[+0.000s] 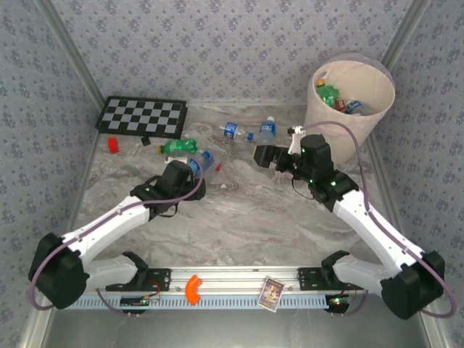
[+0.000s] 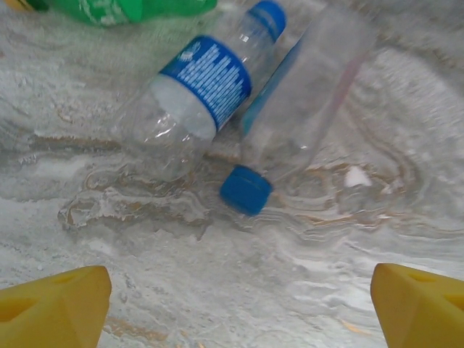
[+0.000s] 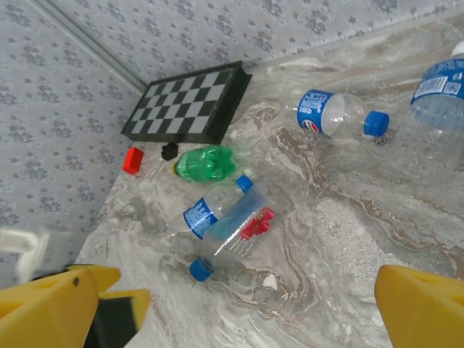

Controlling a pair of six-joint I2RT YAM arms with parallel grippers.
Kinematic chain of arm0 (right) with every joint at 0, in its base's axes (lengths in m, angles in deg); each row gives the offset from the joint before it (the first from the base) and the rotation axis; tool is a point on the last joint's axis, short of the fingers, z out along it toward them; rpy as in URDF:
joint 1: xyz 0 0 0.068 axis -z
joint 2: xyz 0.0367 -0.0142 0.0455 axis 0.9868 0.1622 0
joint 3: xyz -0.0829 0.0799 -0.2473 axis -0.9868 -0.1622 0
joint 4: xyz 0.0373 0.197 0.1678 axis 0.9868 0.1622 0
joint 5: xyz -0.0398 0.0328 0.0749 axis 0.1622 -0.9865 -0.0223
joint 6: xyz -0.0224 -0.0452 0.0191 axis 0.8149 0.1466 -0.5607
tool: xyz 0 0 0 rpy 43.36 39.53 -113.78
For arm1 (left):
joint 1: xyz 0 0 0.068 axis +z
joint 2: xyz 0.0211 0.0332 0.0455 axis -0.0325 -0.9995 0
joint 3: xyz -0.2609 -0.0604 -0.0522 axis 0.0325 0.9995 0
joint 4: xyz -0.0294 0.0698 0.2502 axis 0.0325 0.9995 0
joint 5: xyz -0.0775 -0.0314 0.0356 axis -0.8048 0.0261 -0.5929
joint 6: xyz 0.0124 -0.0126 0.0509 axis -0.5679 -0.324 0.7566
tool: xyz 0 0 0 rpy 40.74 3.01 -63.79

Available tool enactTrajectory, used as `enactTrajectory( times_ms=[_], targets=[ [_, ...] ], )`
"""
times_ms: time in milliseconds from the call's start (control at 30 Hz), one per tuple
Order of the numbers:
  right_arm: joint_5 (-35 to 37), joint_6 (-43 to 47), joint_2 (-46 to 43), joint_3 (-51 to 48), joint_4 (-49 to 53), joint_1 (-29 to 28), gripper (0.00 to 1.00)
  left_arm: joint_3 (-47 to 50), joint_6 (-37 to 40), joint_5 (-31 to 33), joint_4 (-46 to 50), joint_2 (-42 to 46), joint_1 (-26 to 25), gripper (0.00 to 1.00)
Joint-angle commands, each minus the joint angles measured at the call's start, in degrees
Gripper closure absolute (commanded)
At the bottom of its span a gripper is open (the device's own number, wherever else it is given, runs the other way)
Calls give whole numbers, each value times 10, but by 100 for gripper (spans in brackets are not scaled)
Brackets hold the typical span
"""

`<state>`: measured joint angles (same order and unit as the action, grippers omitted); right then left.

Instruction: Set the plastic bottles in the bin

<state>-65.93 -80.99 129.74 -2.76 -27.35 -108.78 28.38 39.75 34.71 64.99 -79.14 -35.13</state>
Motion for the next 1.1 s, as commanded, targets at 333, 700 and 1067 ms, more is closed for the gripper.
enactTrajectory(
  times_ms=[333,700,1067],
  targets=[
    [69,-14,-89,-52,-4,-36,1,3,79,-93,-129,-149,58,22],
    [63,-19,-90,-47,12,-38,1,-62,103,-116,-147,-253,59,30],
    [66,-18,-105,-57,20,-39,0,-105,102,-138,-123,-300,48,51]
  ],
)
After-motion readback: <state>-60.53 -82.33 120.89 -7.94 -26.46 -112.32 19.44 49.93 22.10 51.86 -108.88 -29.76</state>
